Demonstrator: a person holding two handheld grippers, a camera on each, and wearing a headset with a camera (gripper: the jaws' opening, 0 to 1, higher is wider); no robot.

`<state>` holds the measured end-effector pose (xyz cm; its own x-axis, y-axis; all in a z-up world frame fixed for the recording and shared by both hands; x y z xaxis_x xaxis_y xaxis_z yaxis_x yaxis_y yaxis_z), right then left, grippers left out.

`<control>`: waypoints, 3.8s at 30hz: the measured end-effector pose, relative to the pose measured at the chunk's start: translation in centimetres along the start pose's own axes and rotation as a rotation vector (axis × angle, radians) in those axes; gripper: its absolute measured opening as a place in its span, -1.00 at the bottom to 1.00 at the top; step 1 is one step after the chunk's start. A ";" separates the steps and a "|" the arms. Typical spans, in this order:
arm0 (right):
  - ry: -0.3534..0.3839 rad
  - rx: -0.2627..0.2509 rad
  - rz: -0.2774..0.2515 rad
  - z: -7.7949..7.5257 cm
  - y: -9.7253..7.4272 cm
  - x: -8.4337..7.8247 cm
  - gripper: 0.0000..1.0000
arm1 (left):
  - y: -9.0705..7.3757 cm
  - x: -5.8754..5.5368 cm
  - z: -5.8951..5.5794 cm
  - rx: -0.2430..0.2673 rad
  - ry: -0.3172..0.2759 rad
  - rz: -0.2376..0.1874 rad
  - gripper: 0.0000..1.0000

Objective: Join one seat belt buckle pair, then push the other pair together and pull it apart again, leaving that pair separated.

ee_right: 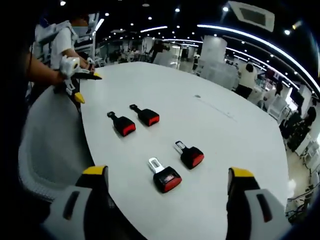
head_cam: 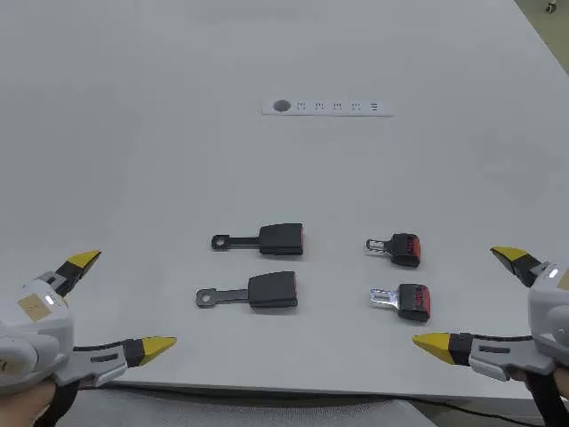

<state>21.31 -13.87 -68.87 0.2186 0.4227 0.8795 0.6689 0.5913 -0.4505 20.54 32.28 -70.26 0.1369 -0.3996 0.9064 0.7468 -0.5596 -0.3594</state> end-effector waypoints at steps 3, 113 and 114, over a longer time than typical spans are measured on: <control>0.009 -0.005 0.002 0.0 -0.1 -0.1 0.96 | 0.0 0.0 0.0 0.002 -0.002 -0.002 0.99; -0.165 0.334 0.201 -1.9 3.6 -2.3 0.28 | 12.3 2.3 -4.2 -0.417 0.043 0.216 0.48; -0.167 0.351 0.222 -1.9 3.7 -2.5 0.24 | 12.7 2.3 -4.4 -0.431 0.040 0.226 0.43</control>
<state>24.63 -14.03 -72.47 0.1921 0.6539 0.7318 0.3308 0.6589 -0.6756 27.50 21.07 -73.67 0.2328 -0.5685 0.7891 0.3625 -0.7022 -0.6128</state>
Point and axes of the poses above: the centre of the closed fingertips' face, and the gripper's own axes: y roughly forward along the fingers, z roughly to its left, x roughly out of its top, the point moved 9 cm from there along -y, roughly backward along the fingers, and after that the axes turned 12 degrees about -z, right-handed, at the moved point
